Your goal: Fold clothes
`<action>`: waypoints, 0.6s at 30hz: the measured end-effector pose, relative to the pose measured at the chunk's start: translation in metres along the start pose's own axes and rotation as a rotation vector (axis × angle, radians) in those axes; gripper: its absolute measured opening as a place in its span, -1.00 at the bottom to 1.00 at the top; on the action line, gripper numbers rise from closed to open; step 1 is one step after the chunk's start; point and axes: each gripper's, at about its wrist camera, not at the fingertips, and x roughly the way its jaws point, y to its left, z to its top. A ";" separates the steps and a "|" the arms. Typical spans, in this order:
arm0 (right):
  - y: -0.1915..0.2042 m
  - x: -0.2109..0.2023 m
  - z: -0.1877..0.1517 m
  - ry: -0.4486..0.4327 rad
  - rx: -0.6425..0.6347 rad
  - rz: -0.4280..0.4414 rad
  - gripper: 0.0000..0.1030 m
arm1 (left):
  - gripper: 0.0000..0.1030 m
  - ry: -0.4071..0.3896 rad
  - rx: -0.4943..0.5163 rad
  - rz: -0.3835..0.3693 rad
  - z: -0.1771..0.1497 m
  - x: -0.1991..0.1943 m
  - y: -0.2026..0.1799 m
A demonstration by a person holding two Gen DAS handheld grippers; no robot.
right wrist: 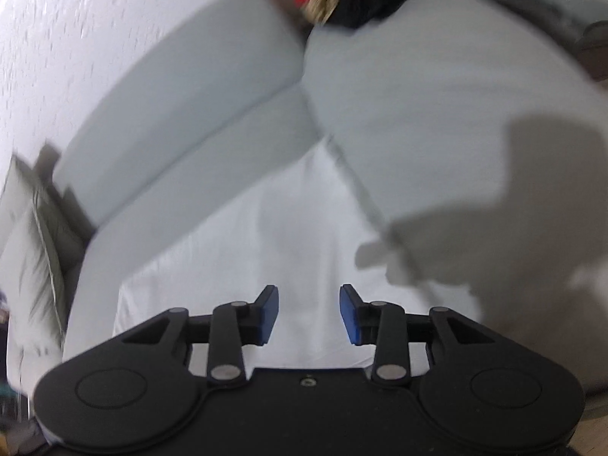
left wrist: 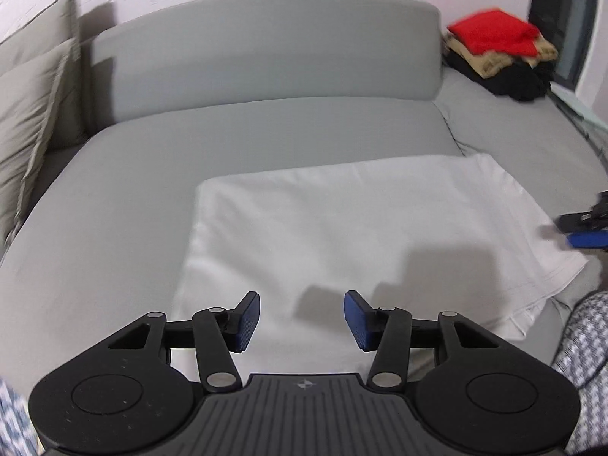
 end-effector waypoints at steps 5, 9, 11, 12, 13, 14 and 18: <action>0.032 0.044 -0.022 0.089 -0.168 -0.036 -0.30 | 0.04 0.072 0.117 0.008 -0.017 0.026 -0.027; 0.028 0.032 -0.032 0.154 -0.214 -0.093 -0.25 | 0.17 0.130 0.071 -0.022 -0.035 0.012 -0.009; 0.022 0.017 -0.035 0.210 -0.212 -0.079 -0.18 | 0.17 0.173 0.043 -0.032 -0.042 0.006 0.001; 0.020 0.010 -0.036 0.224 -0.207 -0.060 -0.18 | 0.10 0.181 0.040 -0.029 -0.045 0.001 0.005; 0.017 0.002 -0.034 0.213 -0.179 -0.032 -0.16 | 0.07 0.171 0.038 -0.015 -0.046 -0.004 0.008; 0.014 -0.006 -0.032 0.202 -0.150 -0.003 -0.06 | 0.06 0.150 0.036 0.006 -0.047 -0.011 0.011; 0.001 -0.026 -0.020 0.123 -0.031 0.104 0.14 | 0.12 0.063 -0.021 0.046 -0.044 -0.032 0.025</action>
